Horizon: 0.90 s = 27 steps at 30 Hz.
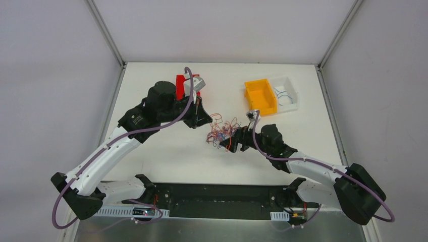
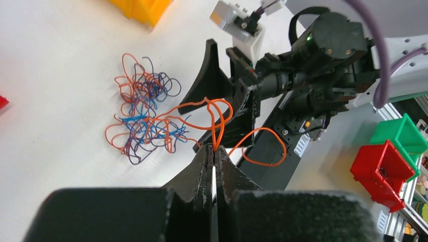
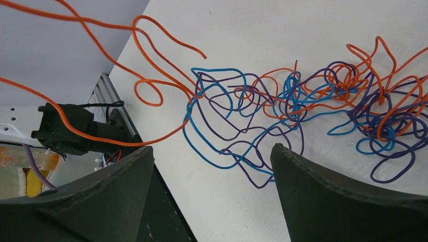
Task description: Untangle the cables
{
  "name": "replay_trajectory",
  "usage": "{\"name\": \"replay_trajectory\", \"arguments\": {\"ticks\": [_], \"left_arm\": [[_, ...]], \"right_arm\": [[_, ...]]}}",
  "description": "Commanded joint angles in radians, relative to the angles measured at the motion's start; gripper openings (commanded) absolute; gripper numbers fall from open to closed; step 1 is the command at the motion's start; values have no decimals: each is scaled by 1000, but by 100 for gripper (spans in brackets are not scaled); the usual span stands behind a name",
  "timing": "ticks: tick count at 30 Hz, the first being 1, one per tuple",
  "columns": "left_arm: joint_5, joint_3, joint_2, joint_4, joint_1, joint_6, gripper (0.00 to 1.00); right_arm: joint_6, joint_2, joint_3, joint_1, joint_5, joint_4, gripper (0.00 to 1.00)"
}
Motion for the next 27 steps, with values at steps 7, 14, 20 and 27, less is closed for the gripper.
{"name": "replay_trajectory", "arguments": {"ticks": [7,14,20,27], "left_arm": [[18,127,39,22,-11,-23,0],[-110,146,30,-16,-10,-21,0],[-801,235,-15,-248,-7,-2,0],[-1307,234,-86,-402,24,-27,0]], "right_arm": [[-46,22,26,32,-25,111,88],[-61,88,99,36,23,47,27],[23,1,85,36,574,-175,0],[154,-143,32,-15,884,-347,0]]}}
